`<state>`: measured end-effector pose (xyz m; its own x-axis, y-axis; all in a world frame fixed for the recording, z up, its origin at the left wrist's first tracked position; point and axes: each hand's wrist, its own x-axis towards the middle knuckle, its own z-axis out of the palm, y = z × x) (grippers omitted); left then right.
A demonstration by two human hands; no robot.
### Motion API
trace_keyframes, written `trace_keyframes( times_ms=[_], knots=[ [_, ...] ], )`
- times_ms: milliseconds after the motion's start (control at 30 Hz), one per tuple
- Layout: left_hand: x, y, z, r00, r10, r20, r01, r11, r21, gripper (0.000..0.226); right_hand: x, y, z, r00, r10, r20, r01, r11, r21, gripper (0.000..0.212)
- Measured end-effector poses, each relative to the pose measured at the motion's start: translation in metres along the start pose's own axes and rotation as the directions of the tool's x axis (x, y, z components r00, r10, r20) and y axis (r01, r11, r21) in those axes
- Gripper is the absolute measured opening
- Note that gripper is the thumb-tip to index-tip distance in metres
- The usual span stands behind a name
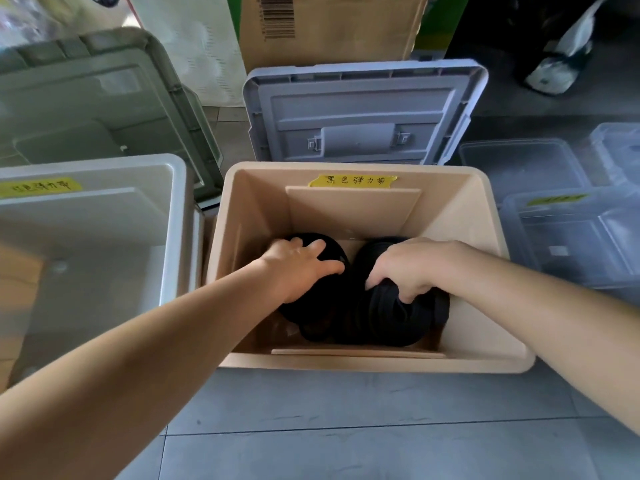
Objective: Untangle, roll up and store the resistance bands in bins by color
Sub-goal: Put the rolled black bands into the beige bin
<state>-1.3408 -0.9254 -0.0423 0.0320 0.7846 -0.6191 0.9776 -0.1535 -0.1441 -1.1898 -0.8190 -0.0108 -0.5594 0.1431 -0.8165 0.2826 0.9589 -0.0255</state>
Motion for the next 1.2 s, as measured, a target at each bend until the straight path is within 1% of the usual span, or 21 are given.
trace_keyframes(
  times_ms=[67, 100, 200, 267, 300, 400, 467, 533, 567, 667, 700, 733, 800, 867, 933, 967, 1033, 1100, 1133, 1200],
  knots=[
    [-0.006, -0.004, 0.003, 1.000, -0.010, 0.006, 0.010, 1.000, 0.021, 0.076, 0.000, 0.007, 0.003, 1.000, 0.022, 0.012, -0.022, 0.998, 0.066, 0.063],
    [-0.009, -0.003, 0.004, 1.000, -0.012, 0.018, 0.011, 1.000, 0.029, 0.075, 0.002, 0.009, 0.007, 0.999, 0.042, -0.005, -0.042, 0.996, 0.077, 0.062],
    [-0.014, 0.006, 0.007, 0.996, 0.008, 0.090, -0.012, 0.999, 0.036, 0.079, 0.019, 0.006, 0.024, 0.982, 0.152, -0.116, -0.155, 0.988, -0.013, 0.065],
    [-0.015, 0.009, 0.014, 0.993, 0.002, 0.121, -0.002, 1.000, 0.001, 0.082, 0.031, -0.002, 0.030, 0.962, 0.211, -0.175, -0.224, 0.973, -0.061, 0.064],
    [-0.016, 0.009, 0.018, 0.991, -0.005, 0.131, 0.010, 0.999, -0.037, 0.083, 0.034, -0.005, 0.030, 0.958, 0.212, -0.192, -0.227, 0.972, -0.055, 0.059],
    [-0.017, 0.006, 0.021, 0.988, -0.024, 0.153, 0.050, 0.985, -0.167, 0.081, 0.031, 0.002, 0.024, 0.950, 0.213, -0.226, -0.211, 0.977, 0.035, 0.035],
    [-0.016, 0.006, 0.020, 0.987, -0.026, 0.158, 0.060, 0.975, -0.214, 0.079, 0.027, 0.012, 0.014, 0.928, 0.266, -0.261, -0.244, 0.963, 0.115, 0.026],
    [-0.015, 0.010, 0.020, 0.985, -0.032, 0.167, 0.069, 0.973, -0.219, 0.079, 0.027, 0.017, 0.005, 0.891, 0.357, -0.280, -0.310, 0.930, 0.198, 0.016],
    [-0.015, 0.012, 0.022, 0.985, -0.035, 0.167, 0.071, 0.975, -0.211, 0.080, 0.030, 0.017, 0.005, 0.876, 0.403, -0.264, -0.351, 0.909, 0.224, 0.016],
    [-0.015, 0.013, 0.024, 0.987, -0.038, 0.155, 0.069, 0.977, -0.200, 0.080, 0.045, 0.010, 0.017, 0.835, 0.515, -0.194, -0.458, 0.846, 0.274, 0.037],
    [-0.016, 0.012, 0.022, 0.986, -0.037, 0.160, 0.071, 0.975, -0.213, 0.078, 0.049, 0.008, 0.019, 0.822, 0.535, -0.197, -0.478, 0.835, 0.273, 0.040],
    [-0.017, 0.010, 0.019, 0.985, -0.037, 0.171, 0.077, 0.969, -0.235, 0.077, 0.049, 0.008, 0.019, 0.817, 0.538, -0.206, -0.487, 0.836, 0.252, 0.040],
    [-0.018, 0.008, 0.013, 0.983, -0.034, 0.179, 0.084, 0.956, -0.281, 0.075, 0.045, 0.011, 0.016, 0.805, 0.539, -0.247, -0.521, 0.842, 0.140, 0.039],
    [-0.020, 0.006, 0.012, 0.986, -0.032, 0.165, 0.084, 0.944, -0.318, 0.075, 0.038, 0.011, 0.013, 0.756, 0.572, -0.317, -0.584, 0.809, 0.065, 0.044],
    [-0.022, 0.008, 0.013, 0.987, -0.028, 0.158, 0.083, 0.933, -0.350, 0.076, 0.037, 0.006, 0.019, 0.723, 0.570, -0.390, -0.579, 0.808, 0.108, 0.044],
    [-0.022, 0.010, 0.012, 0.990, -0.028, 0.138, 0.075, 0.932, -0.354, 0.077, 0.037, 0.005, 0.023, 0.730, 0.547, -0.410, -0.546, 0.827, 0.133, 0.040],
    [-0.020, 0.017, 0.009, 0.999, -0.018, 0.040, 0.031, 0.940, -0.340, 0.076, 0.035, 0.009, 0.027, 0.755, 0.498, -0.426, -0.477, 0.864, 0.163, 0.032],
    [-0.012, 0.026, 0.003, 0.999, 0.003, -0.048, -0.018, 0.947, -0.321, 0.074, 0.031, 0.018, 0.021, 0.762, 0.469, -0.447, -0.450, 0.879, 0.155, 0.024],
    [-0.007, 0.031, 0.001, 0.998, 0.019, -0.060, -0.037, 0.947, -0.318, 0.073, 0.030, 0.020, 0.018, 0.766, 0.447, -0.462, -0.435, 0.890, 0.139, 0.021],
    [0.002, 0.042, -0.004, 0.997, 0.061, -0.041, -0.071, 0.941, -0.331, 0.070, 0.032, 0.020, 0.015, 0.775, 0.410, -0.480, -0.391, 0.909, 0.146, 0.017]
  ],
)
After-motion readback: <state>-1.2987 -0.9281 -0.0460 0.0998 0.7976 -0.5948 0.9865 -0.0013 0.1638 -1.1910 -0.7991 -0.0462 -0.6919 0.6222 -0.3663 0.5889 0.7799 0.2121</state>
